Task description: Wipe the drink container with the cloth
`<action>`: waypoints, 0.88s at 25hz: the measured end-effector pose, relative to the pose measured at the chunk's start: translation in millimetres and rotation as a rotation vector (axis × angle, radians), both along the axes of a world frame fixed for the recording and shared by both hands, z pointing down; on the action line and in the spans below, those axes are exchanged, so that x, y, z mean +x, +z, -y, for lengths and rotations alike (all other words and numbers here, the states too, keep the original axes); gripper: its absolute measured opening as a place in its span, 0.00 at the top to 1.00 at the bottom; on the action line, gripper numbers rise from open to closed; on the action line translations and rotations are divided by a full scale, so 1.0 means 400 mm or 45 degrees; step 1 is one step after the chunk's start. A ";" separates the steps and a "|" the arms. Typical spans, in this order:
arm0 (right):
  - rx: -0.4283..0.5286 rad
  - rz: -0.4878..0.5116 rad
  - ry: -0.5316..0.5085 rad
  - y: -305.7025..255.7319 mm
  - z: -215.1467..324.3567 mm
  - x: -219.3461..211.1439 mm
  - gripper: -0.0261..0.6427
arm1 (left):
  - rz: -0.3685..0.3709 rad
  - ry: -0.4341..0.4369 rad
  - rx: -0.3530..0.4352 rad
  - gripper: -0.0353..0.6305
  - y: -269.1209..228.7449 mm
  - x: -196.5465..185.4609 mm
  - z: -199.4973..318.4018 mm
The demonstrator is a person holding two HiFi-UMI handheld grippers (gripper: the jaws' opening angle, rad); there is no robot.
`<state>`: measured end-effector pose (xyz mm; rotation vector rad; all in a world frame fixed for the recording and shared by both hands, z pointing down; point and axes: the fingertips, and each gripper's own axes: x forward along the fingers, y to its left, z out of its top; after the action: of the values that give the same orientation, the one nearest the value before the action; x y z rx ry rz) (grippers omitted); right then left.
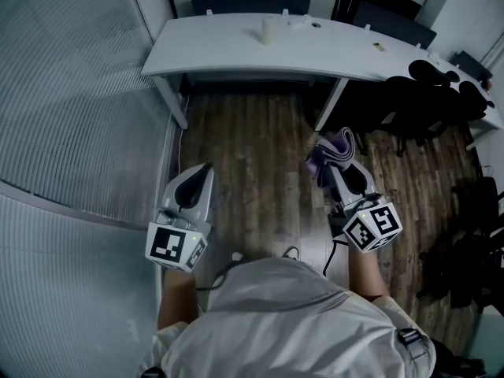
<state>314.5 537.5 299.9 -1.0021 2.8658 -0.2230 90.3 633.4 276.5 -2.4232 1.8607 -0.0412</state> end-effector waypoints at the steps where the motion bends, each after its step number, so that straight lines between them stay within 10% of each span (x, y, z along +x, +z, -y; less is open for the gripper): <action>1: -0.003 -0.004 0.000 -0.001 -0.004 -0.011 0.81 | -0.004 -0.002 0.001 0.94 -0.001 -0.012 -0.004; 22: -0.045 -0.091 0.026 0.089 -0.055 -0.265 0.81 | -0.062 0.030 -0.071 0.94 0.127 -0.263 -0.048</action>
<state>208.3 559.4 335.5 -1.0658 2.9238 -0.2417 -14.8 652.6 327.5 -2.5044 1.8756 -0.0334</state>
